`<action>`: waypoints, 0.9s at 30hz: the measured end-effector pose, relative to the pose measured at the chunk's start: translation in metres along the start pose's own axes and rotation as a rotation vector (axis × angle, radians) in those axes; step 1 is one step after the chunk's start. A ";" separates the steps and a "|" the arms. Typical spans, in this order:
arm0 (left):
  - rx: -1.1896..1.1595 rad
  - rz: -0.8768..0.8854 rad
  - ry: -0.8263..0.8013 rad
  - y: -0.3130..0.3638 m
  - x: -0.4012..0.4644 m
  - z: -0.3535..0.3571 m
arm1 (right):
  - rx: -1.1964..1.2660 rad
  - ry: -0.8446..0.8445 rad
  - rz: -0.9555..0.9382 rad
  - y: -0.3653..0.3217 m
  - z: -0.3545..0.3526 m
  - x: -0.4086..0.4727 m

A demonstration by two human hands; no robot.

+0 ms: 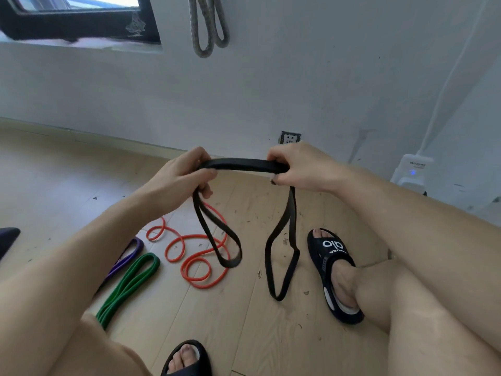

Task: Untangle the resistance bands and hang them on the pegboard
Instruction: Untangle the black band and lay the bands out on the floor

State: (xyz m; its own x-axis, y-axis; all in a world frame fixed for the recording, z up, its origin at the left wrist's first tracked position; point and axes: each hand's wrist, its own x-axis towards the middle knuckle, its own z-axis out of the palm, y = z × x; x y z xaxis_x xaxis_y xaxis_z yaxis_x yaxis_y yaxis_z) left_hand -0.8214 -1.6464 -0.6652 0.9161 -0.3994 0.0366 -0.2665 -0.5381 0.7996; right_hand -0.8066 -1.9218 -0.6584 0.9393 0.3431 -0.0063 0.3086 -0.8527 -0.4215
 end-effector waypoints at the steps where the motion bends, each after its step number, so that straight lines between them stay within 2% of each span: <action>1: 0.131 -0.048 -0.053 -0.003 0.000 0.000 | 0.003 0.034 -0.011 -0.002 -0.004 -0.001; 4: 0.320 -0.185 -0.280 -0.007 -0.002 0.007 | 0.074 0.112 -0.063 -0.015 -0.013 -0.004; 7: 0.322 -0.113 -0.340 0.000 -0.005 0.019 | 0.125 0.141 -0.139 -0.030 -0.013 -0.008; 9: 0.245 -0.035 -0.286 0.006 -0.004 0.028 | 0.131 0.171 -0.182 -0.038 -0.013 -0.010; 13: 0.044 0.082 -0.007 0.021 -0.002 0.034 | 0.133 0.204 -0.207 -0.045 -0.014 -0.012; 15: -0.025 0.128 0.065 0.026 -0.003 0.030 | 0.144 0.214 -0.208 -0.044 -0.014 -0.013; 20: 0.143 0.183 0.032 0.031 -0.006 0.027 | 0.187 0.176 -0.163 -0.041 -0.012 -0.013; 27: 0.203 0.197 0.019 0.033 -0.007 0.022 | 0.236 -0.106 -0.027 -0.018 -0.001 -0.007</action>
State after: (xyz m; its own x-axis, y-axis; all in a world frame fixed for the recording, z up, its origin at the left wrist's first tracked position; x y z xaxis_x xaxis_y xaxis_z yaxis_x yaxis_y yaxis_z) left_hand -0.8436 -1.6777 -0.6525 0.8458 -0.4979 0.1917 -0.4923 -0.5899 0.6401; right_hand -0.8190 -1.9094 -0.6503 0.9062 0.4148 -0.0817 0.2787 -0.7314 -0.6224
